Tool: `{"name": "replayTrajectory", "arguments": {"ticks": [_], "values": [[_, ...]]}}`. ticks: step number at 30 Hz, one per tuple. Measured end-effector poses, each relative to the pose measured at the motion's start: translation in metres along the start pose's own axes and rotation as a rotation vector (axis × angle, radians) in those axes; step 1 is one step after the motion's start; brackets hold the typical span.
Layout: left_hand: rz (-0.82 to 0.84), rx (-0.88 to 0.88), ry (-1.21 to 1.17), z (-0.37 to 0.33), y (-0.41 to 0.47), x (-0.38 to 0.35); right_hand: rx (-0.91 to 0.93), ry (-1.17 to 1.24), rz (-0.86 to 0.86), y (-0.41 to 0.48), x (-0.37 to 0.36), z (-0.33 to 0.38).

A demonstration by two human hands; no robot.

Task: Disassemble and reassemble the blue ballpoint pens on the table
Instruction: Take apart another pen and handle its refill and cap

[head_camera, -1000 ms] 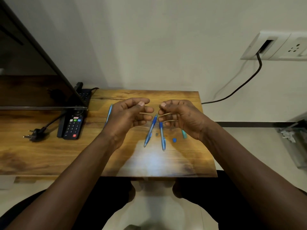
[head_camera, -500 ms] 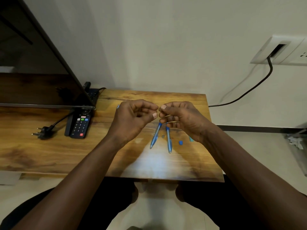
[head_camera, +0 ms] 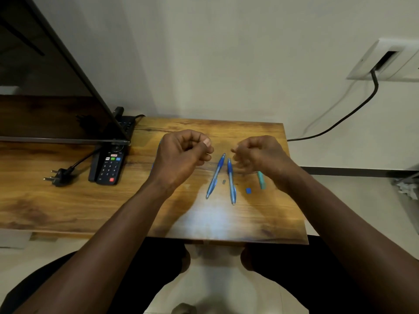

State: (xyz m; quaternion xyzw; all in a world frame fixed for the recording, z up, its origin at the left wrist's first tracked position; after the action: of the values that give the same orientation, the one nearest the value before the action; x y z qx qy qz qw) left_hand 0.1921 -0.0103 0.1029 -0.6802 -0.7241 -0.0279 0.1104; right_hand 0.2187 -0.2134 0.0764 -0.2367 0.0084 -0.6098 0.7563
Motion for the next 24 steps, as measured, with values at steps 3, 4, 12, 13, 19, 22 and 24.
{"name": "replayTrajectory", "arguments": {"ticks": [3, 4, 12, 13, 19, 22, 24], "values": [[0.019, 0.076, -0.037, 0.007, 0.0, -0.005, 0.007, -0.387, -0.145, -0.002, 0.031, -0.014], [0.029, 0.092, -0.039, 0.009, 0.0, -0.009, -0.017, -0.468, -0.165, -0.002, 0.038, -0.021], [0.127, 0.14, 0.04, 0.016, -0.002, -0.045, -0.124, -0.787, -0.164, -0.008, 0.042, -0.053], [0.135, 0.143, 0.051, 0.016, -0.001, -0.048, -0.117, -0.786, -0.183, -0.009, 0.042, -0.053], [0.165, 0.163, 0.069, 0.015, 0.0, -0.066, -0.1, -0.713, -0.188, -0.01, 0.044, -0.057], [0.157, 0.164, 0.108, 0.018, 0.0, -0.069, -0.043, -0.698, -0.205, -0.012, 0.046, -0.057], [0.147, 0.164, 0.117, 0.019, 0.0, -0.069, 0.007, -0.662, -0.212, -0.014, 0.044, -0.054]]}}
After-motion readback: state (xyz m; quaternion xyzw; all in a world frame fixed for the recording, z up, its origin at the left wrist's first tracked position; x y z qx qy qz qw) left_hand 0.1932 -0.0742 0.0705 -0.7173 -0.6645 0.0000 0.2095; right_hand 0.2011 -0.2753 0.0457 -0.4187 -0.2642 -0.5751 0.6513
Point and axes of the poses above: each hand's wrist, its own y-axis towards the middle knuckle, its own x-axis out of the back of the hand, z = x × y, the point moved 10 cm from there along y, towards the middle knuckle, and after that the axes turned 1 degree about z, right-handed, at the moved point
